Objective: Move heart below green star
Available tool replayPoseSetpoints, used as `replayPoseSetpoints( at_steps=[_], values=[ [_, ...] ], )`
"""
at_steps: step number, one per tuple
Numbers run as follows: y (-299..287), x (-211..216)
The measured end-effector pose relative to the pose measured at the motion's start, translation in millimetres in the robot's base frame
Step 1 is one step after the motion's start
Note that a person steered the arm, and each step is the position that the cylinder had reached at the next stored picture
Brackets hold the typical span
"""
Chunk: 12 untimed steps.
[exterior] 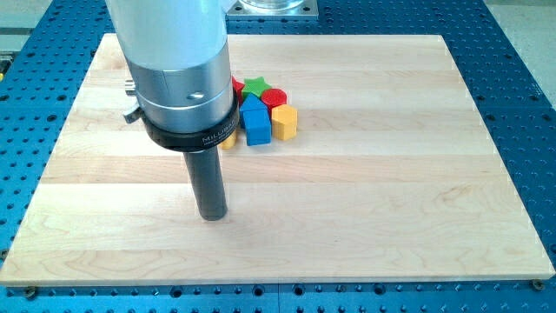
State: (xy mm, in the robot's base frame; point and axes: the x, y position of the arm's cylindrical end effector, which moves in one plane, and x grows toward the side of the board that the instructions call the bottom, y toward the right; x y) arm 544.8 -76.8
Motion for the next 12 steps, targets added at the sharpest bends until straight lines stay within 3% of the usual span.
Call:
replayPoseSetpoints(
  at_steps=[4,6,7,8,9,10,12],
  values=[
    [4,-1],
    [-20,-71],
    [-60,-65],
    [-6,-84],
    [-6,-110],
    [-43,-111],
    [-39,-132]
  ],
)
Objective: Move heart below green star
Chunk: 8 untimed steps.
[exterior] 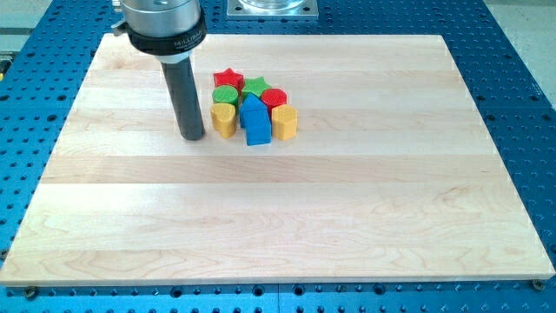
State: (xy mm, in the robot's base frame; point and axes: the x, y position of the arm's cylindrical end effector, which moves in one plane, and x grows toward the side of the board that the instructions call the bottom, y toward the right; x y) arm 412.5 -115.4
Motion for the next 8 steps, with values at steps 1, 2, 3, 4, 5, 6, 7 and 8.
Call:
replayPoseSetpoints(
  at_steps=[1,2,3,4,5,6,7,8],
  values=[
    [3,-7],
    [15,-7],
    [15,7],
    [49,6],
    [76,-3],
    [67,-11],
    [20,-11],
    [41,-34]
  ],
)
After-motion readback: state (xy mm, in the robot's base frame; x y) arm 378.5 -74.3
